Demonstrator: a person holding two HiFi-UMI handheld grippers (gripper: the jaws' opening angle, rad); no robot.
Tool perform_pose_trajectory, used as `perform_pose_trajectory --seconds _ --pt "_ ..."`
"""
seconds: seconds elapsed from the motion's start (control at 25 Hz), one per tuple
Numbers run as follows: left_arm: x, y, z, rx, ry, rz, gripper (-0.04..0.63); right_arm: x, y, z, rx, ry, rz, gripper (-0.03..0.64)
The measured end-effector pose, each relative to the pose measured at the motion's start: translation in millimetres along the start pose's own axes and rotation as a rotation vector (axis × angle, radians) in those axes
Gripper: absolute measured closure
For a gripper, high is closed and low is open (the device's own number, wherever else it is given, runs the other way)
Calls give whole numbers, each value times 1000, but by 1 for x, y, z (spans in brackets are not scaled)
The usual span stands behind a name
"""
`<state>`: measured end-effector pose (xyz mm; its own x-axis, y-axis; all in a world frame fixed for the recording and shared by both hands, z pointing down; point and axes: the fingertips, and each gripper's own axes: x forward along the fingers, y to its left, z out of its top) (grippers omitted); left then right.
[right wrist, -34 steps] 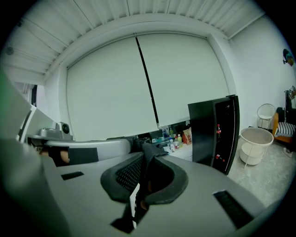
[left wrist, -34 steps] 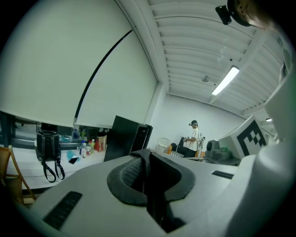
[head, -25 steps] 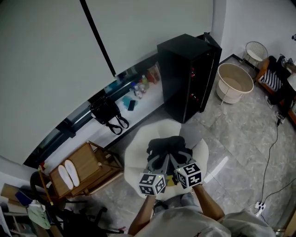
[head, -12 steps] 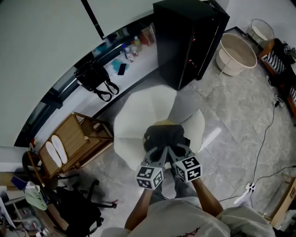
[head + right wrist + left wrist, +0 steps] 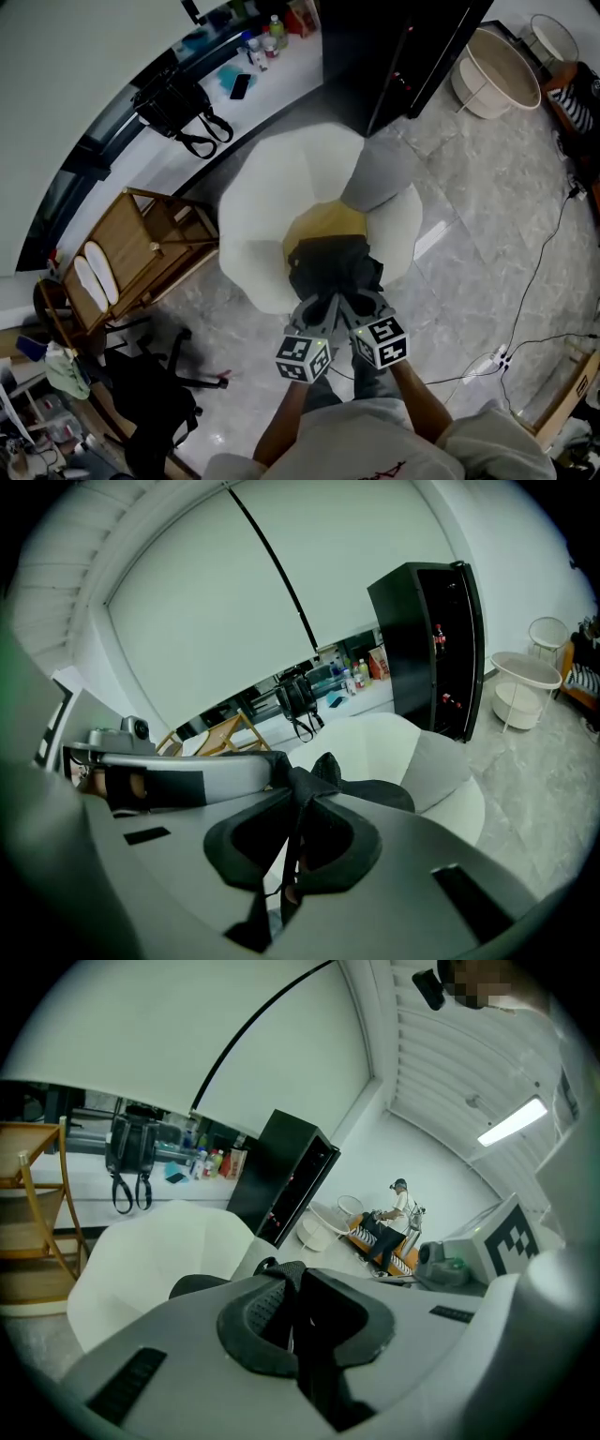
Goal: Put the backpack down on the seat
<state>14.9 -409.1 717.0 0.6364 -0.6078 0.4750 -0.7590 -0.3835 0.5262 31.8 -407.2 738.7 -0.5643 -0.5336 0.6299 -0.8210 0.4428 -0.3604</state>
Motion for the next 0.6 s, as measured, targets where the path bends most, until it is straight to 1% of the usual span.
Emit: perform_pose_trajectory --seconds 0.36,0.48,0.6 --pt "36 36 -14 -11 22 28 549 45 -28 -14 11 39 6 574" --pt "52 49 -8 14 22 22 549 64 -42 -3 23 30 -5 574" --pt "71 61 10 36 8 20 549 82 -57 17 12 16 -10 574"
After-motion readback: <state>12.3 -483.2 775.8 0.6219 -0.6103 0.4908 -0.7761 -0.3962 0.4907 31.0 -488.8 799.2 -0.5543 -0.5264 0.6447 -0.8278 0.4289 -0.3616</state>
